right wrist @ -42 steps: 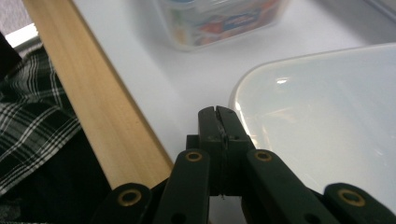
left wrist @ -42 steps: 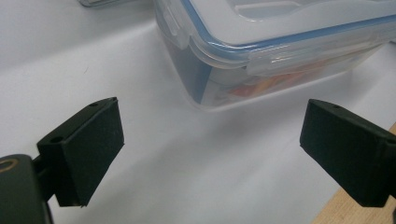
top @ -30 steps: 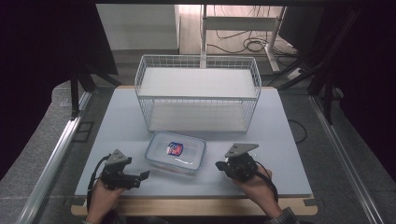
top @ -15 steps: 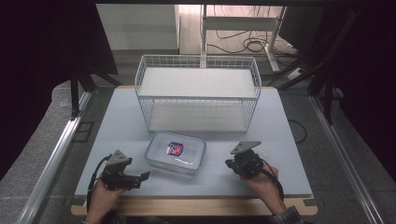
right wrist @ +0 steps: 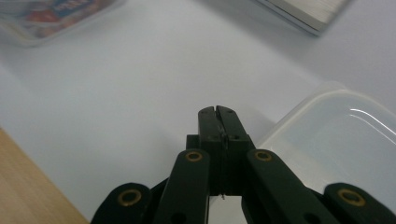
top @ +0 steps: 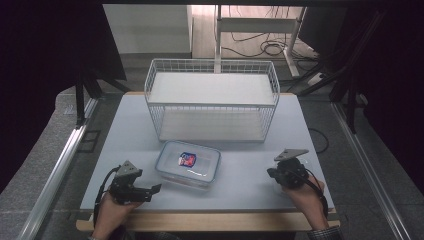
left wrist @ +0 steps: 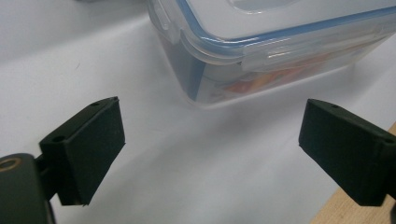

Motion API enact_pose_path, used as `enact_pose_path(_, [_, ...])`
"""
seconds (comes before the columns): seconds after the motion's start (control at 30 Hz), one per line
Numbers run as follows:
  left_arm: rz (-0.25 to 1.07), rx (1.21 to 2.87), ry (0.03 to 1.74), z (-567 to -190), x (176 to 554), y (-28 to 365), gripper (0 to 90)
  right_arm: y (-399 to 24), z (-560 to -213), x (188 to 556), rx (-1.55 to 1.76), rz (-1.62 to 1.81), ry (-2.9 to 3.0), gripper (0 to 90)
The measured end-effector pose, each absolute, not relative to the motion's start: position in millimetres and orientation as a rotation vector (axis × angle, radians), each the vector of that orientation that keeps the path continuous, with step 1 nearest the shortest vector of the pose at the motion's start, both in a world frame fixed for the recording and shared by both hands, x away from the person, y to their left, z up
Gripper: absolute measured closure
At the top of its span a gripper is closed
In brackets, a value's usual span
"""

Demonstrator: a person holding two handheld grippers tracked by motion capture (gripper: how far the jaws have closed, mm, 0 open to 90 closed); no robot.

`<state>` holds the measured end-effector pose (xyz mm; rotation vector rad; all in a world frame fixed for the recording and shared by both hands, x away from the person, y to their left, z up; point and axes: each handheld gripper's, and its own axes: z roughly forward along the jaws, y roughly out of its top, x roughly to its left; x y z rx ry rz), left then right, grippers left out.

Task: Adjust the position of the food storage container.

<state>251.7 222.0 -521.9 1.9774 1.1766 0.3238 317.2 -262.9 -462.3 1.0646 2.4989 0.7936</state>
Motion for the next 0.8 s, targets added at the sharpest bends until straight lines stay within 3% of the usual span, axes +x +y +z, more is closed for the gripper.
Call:
enact_pose_path(0.23, [0.323,1.953,1.188,-519,251,226,18.7,-289,-464,324,1.153,0.767,2.433,89.6])
enact_pose_path(0.37, [0.363,1.927,1.197,-511,252,234,40.6,-290,-461,322,1.13,0.813,2.416,89.5])
enact_pose_path(0.53, [0.394,1.882,1.23,-512,269,249,77.3,-283,-456,317,1.097,0.917,2.39,89.5])
enact_pose_path(0.6, [0.403,1.908,1.254,-517,281,248,84.2,-279,-456,316,1.086,0.955,2.383,89.5])
enact_pose_path(0.8, [0.42,1.979,1.229,-521,304,236,88.7,-264,-458,314,1.064,1.017,2.399,89.5])
